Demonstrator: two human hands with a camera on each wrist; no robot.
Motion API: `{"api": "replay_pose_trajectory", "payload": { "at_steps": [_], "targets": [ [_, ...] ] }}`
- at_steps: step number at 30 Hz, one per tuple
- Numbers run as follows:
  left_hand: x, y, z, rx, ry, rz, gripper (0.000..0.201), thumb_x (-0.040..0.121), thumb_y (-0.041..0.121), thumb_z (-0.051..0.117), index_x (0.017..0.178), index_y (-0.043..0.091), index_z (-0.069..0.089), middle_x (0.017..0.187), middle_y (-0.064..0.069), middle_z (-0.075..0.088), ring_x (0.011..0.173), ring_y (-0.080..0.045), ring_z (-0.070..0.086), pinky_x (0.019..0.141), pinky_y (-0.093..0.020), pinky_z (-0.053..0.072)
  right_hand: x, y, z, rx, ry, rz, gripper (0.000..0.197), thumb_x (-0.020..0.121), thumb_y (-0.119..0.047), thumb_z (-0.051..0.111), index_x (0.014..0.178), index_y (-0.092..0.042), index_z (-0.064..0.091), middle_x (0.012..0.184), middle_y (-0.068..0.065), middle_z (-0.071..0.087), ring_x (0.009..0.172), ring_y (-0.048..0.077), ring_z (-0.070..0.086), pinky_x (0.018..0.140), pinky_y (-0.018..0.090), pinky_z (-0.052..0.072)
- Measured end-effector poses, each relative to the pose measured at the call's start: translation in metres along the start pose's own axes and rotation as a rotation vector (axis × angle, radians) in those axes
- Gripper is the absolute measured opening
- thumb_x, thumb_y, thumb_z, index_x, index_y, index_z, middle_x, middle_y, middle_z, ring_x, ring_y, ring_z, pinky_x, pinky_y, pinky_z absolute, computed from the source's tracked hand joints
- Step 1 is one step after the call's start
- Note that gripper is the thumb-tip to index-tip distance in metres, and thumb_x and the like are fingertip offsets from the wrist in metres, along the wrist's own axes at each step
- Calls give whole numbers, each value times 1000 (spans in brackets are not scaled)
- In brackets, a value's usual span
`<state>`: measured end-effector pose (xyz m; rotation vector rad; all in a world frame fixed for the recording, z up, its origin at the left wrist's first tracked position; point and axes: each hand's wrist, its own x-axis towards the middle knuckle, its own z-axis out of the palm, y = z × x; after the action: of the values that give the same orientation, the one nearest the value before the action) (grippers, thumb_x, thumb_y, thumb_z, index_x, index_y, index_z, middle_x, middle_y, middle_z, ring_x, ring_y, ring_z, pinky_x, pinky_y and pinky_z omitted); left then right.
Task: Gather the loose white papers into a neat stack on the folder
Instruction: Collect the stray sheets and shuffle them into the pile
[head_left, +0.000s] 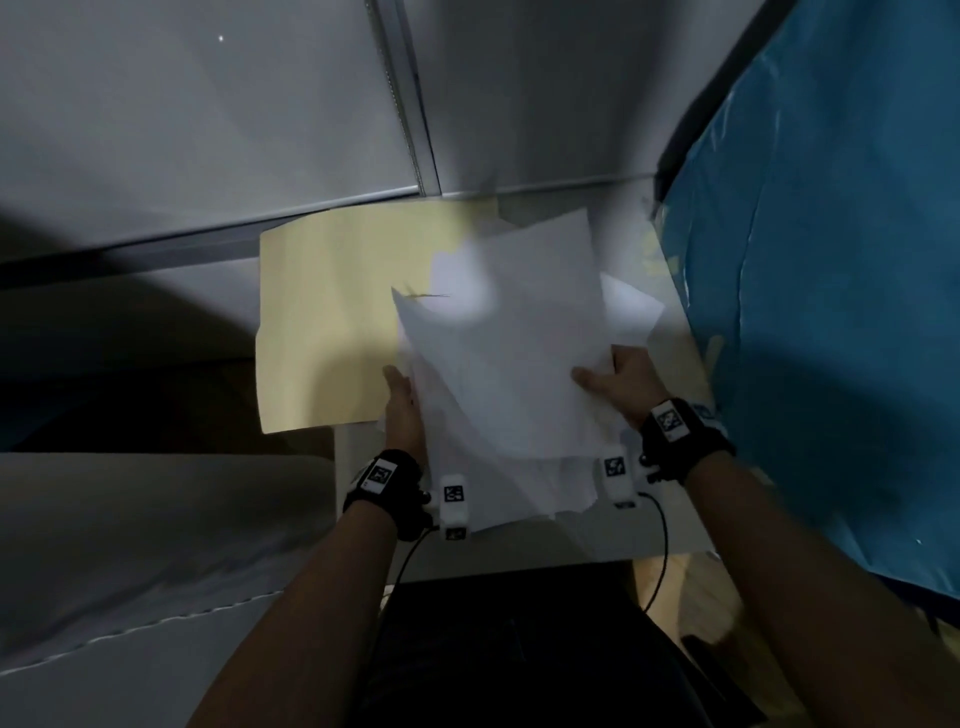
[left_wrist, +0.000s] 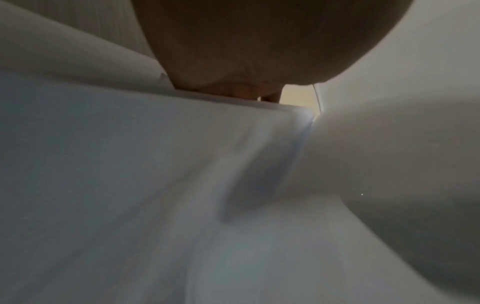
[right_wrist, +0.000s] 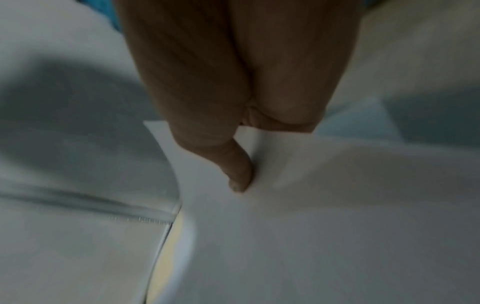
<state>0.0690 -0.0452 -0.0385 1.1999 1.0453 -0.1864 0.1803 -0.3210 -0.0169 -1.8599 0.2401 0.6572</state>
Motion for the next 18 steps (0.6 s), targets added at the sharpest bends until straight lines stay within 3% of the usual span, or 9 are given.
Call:
{"api": "replay_pose_trajectory", "payload": {
  "at_steps": [1,3,6,8,10,12,14,16,18],
  "targets": [
    [1,1,-1,-73,-48,-8,89,81,95,33,129,32,72,130,-4,75,119,-30,70,103,-47,54,0,9,2,77,27,44,39,88,-11,81,123,0,68,119,13,73,106,32,71,97,55,57],
    [-1,5,-1,-142,-107,16,99,74,100,27,137,34,66,134,-1,73,121,-27,70,103,-46,55,-2,17,8,323,83,138,42,88,-3,78,128,2,65,123,16,71,111,37,69,96,54,57],
    [-5,8,3,-75,-54,71,91,76,95,44,130,27,69,126,-8,74,114,-30,71,101,-47,56,-9,21,9,548,71,203,47,88,4,76,133,6,61,126,19,70,111,36,69,84,45,63],
    [-4,5,6,120,65,207,60,93,64,65,126,14,65,122,-7,73,111,-28,68,97,-42,55,-12,22,3,337,-66,196,44,86,0,80,127,6,65,122,19,72,106,33,73,84,47,63],
    [-2,0,8,293,144,292,38,102,28,67,134,8,63,129,-13,70,115,-30,66,98,-43,54,-14,23,-6,1,-227,157,37,83,-13,86,113,6,72,110,20,76,100,35,75,84,52,63],
    [-1,-2,8,395,211,291,34,103,19,60,135,8,64,130,-18,69,117,-36,65,101,-49,54,-11,22,-13,-45,-220,171,31,88,-21,82,107,2,73,111,20,76,100,35,75,84,49,62],
    [-2,-3,9,408,241,285,33,103,17,59,135,8,64,130,-19,69,116,-37,65,101,-50,54,-9,19,-18,120,-143,238,23,93,-19,76,108,-2,71,118,20,73,102,33,73,85,44,62],
    [-1,-5,7,415,253,301,33,103,16,60,135,8,65,129,-19,70,116,-38,65,99,-49,54,-4,15,-26,223,-74,261,20,94,-16,74,108,-1,70,119,20,73,94,29,73,76,37,64],
    [-3,-6,4,408,249,319,33,102,15,62,134,7,66,129,-19,71,116,-37,66,98,-46,54,5,15,-38,61,22,178,25,95,-20,75,111,0,71,113,17,74,87,27,72,71,34,64]
  ]
}}
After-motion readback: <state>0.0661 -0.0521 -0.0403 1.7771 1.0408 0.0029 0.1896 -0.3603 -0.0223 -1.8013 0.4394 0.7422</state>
